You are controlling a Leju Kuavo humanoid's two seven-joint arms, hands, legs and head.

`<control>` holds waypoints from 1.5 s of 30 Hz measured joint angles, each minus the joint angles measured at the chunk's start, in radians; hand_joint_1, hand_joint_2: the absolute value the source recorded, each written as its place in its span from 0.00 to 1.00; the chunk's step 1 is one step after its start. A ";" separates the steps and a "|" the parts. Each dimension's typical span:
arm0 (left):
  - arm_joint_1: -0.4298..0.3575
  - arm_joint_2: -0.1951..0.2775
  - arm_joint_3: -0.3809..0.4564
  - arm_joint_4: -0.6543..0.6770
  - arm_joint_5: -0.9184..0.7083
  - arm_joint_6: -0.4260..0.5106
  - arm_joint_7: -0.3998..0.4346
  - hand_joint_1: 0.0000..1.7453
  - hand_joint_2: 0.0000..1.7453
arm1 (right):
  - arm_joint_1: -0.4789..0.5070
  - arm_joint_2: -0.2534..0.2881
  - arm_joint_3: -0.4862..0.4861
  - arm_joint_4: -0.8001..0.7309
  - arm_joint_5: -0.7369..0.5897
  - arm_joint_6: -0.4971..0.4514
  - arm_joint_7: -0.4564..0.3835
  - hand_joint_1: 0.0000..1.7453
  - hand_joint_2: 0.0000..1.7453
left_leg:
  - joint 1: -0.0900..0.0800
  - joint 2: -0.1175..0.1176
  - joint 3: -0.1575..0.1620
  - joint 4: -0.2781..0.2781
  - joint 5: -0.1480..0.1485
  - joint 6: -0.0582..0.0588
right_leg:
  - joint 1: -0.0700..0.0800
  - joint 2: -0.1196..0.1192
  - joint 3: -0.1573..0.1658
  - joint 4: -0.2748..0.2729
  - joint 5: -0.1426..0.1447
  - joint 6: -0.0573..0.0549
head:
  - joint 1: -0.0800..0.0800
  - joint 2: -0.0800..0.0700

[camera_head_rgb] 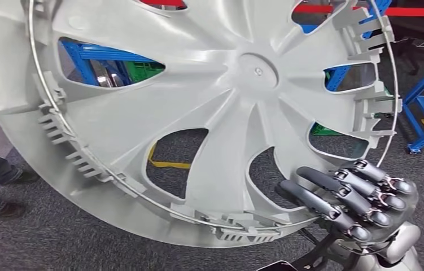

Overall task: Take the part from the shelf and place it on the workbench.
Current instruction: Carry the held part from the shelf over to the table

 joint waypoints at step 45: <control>0.006 0.000 -0.001 -0.003 0.034 -0.006 -0.028 0.00 0.00 | 0.004 0.003 -0.002 0.000 0.000 0.000 -0.025 1.00 1.00 | -0.010 0.002 -0.043 0.021 0.024 0.004 | 0.008 0.005 0.135 -0.094 0.022 -0.018 | 0.000 0.000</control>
